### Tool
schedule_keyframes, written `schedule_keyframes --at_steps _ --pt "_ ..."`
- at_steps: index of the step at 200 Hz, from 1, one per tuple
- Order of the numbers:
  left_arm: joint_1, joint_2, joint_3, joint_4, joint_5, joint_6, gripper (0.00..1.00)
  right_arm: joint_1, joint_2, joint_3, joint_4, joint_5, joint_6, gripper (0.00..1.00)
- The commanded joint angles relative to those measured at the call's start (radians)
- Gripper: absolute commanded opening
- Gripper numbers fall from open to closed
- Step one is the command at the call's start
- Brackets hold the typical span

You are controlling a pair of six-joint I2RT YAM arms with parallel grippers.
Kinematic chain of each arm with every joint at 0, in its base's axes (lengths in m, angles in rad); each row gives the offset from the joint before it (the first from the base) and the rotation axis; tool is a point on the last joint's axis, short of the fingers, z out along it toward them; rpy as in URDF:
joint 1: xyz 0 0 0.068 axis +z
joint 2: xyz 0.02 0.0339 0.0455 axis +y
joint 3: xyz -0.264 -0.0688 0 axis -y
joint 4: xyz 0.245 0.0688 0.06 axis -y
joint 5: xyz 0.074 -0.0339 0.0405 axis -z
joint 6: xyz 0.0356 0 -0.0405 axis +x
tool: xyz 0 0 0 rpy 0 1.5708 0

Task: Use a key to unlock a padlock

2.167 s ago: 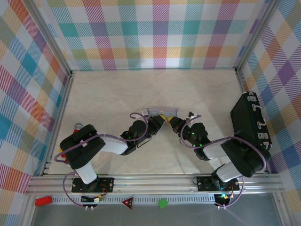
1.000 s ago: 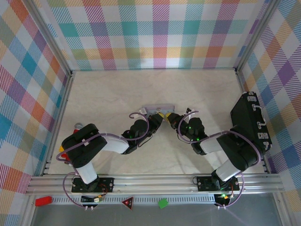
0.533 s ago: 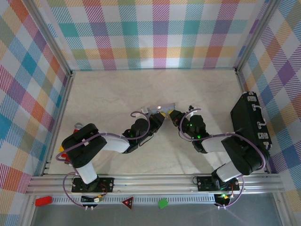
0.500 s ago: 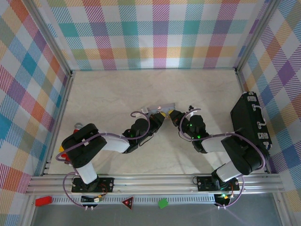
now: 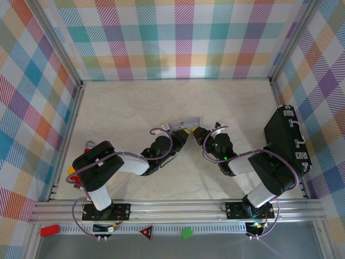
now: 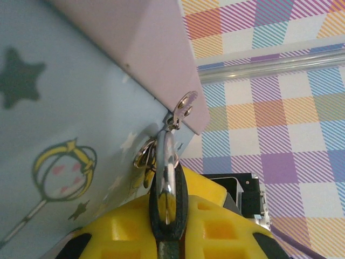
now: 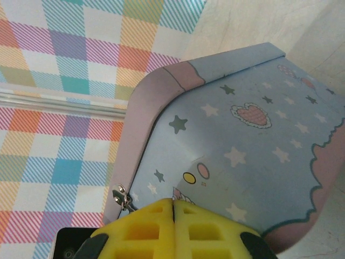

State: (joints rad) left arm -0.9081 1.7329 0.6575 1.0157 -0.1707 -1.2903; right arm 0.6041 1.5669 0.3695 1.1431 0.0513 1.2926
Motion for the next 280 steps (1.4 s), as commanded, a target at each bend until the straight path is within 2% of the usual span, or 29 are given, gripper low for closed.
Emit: schedule_keyframes --at_steps 1,91,132,151,165,192,210,254,280 --pt "-0.132 -0.004 0.090 0.185 0.397 -0.006 0.00 0.120 -0.010 0.083 0.062 -0.141 -0.022 0.00" --pt "-0.132 0.007 0.090 0.187 0.393 -0.005 0.00 0.168 -0.023 0.075 0.052 -0.092 -0.012 0.00" --pt "-0.132 -0.009 0.077 0.175 0.393 0.001 0.00 0.073 -0.030 0.045 0.055 -0.128 0.012 0.00" --pt "-0.132 -0.004 0.076 0.176 0.393 0.000 0.00 0.067 -0.023 0.068 0.063 -0.167 0.014 0.00" --pt "-0.130 -0.004 0.072 0.167 0.388 0.002 0.00 0.067 -0.028 0.085 0.025 -0.189 0.013 0.14" --pt "-0.097 -0.023 0.033 0.112 0.375 0.009 0.00 0.046 -0.124 0.044 -0.148 -0.201 -0.071 0.44" --pt "-0.070 -0.058 -0.001 0.026 0.367 0.038 0.00 0.002 -0.247 0.017 -0.381 -0.229 -0.188 0.55" --pt "-0.014 -0.109 -0.030 -0.215 0.388 0.114 0.00 -0.035 -0.601 0.041 -0.976 -0.162 -0.625 0.58" --pt "0.007 -0.130 -0.036 -0.325 0.383 0.174 0.00 -0.035 -0.643 0.075 -1.123 -0.150 -0.795 0.62"
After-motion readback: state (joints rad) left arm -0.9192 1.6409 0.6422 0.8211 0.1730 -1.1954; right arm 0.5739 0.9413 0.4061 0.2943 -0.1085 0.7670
